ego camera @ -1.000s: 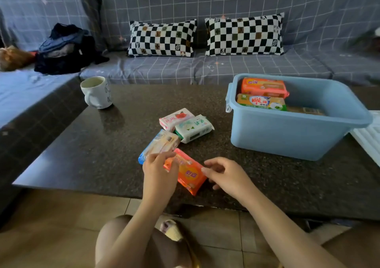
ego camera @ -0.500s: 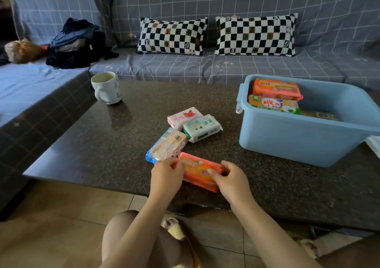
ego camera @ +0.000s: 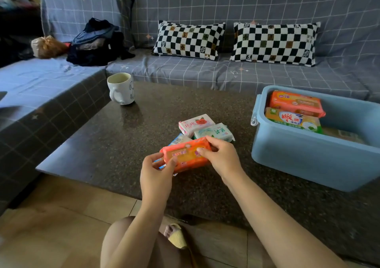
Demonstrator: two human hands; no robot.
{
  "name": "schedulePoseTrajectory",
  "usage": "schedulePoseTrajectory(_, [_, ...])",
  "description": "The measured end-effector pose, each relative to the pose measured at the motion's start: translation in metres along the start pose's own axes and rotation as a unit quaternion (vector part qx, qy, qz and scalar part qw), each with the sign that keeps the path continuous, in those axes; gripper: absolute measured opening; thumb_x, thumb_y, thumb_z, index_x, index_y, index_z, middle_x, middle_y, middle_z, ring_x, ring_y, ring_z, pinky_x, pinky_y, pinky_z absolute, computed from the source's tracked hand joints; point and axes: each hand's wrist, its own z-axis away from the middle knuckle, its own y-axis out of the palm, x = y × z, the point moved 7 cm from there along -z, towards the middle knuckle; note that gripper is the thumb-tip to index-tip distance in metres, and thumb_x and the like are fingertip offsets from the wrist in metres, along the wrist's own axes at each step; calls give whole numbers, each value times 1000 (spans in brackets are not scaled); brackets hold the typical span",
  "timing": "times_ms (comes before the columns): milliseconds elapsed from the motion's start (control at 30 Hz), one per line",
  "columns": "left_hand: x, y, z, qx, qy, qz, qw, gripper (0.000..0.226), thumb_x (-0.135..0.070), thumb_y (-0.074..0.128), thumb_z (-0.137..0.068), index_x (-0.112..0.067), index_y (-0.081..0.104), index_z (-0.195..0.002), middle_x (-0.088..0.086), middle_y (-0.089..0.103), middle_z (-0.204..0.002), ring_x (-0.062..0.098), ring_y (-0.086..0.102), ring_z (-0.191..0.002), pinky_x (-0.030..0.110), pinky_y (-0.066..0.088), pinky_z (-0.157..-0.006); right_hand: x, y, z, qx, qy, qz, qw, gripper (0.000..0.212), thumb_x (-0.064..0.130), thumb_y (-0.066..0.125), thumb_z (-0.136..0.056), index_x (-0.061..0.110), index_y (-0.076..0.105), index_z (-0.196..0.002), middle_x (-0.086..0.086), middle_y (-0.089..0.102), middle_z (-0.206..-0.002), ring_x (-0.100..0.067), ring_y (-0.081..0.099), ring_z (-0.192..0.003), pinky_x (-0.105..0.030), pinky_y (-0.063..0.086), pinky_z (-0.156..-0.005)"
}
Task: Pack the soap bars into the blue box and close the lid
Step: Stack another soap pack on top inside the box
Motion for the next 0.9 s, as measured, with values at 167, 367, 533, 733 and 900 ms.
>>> schedulePoseTrajectory(167, [15, -1, -12, -19, -49, 38, 998, 41, -27, 74, -79, -19, 47, -108, 6, 65, -106, 21, 69, -89, 39, 58, -78, 28, 28, -37, 84, -53, 90, 991, 55, 20, 66, -85, 18, 48, -137, -4, 51, -140, -18, 47, -128, -36, 39, -108])
schedulePoseTrajectory(367, [24, 6, -13, -31, -97, 56, 993, 48, -36, 74, -77, -22, 39, -106, 5, 56, -116, 24, 65, -99, 46, 54, -88, 47, 48, -60, 150, -95, 170, 969, 48, 22, 59, -89, 23, 49, -136, 1, 46, -144, -16, 43, -132, -31, 35, -108])
schedulePoseTrajectory(533, [24, 10, -10, -37, -128, 69, 989, 50, -38, 62, -86, -20, 37, -125, 8, 41, -138, 21, 49, -121, 41, 44, -103, 42, 51, -69, 190, -58, 217, 956, 50, 34, 51, -93, 30, 39, -141, -1, 41, -147, -21, 41, -132, -33, 39, -96])
schedulePoseTrajectory(733, [10, 18, -5, -23, -150, 137, 979, 52, -27, 53, -95, -20, 27, -139, 6, 48, -136, 14, 51, -103, 31, 43, -93, 36, 58, -73, 220, 2, 320, 921, 58, 42, 36, -97, 21, 22, -148, -9, 34, -150, -27, 36, -135, -40, 34, -106])
schedulePoseTrajectory(900, [8, 17, -1, -25, -152, 145, 977, 48, -22, 47, -97, -19, 27, -141, 5, 50, -135, 16, 54, -105, 31, 44, -94, 34, 60, -71, 245, 55, 310, 917, 62, 49, 34, -95, 24, 19, -149, -8, 30, -153, -29, 32, -137, -46, 29, -112])
